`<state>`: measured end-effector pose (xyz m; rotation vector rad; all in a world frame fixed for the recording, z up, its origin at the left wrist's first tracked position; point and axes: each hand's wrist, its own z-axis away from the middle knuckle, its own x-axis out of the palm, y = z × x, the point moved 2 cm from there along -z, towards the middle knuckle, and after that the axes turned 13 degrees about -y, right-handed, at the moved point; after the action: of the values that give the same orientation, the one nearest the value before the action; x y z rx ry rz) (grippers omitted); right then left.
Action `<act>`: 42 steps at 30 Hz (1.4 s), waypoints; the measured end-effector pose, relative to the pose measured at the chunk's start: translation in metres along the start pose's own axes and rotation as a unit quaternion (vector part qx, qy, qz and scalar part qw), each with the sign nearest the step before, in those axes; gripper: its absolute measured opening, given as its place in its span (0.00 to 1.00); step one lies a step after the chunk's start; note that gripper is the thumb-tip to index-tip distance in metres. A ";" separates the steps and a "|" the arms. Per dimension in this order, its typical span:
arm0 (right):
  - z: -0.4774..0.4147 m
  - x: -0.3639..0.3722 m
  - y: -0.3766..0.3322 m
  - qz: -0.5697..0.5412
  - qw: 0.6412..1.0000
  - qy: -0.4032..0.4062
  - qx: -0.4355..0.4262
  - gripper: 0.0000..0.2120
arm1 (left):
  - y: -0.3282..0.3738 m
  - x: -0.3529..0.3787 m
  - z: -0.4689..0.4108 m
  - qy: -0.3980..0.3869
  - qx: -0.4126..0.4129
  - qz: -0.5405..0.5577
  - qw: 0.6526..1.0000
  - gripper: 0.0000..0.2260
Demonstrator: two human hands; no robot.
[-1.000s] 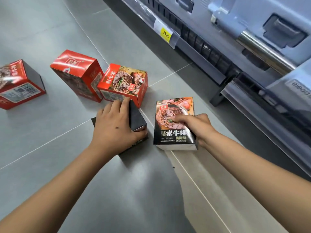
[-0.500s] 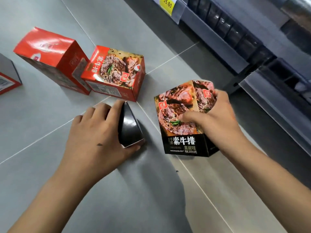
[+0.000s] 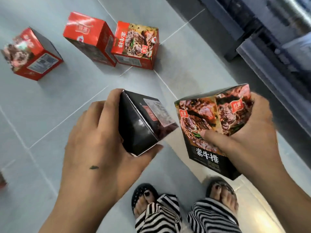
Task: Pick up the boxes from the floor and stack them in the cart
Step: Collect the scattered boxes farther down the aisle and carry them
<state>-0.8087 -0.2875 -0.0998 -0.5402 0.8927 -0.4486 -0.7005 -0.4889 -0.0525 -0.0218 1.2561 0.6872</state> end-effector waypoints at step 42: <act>0.336 -0.355 -0.258 0.241 0.968 -0.031 0.054 0.46 | 0.259 -0.538 0.235 -0.068 0.084 -0.042 0.993 0.45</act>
<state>-0.7659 -0.1997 0.4441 -0.2206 0.8991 -0.0359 -0.6984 -0.4420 0.5873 0.1083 1.1717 0.5010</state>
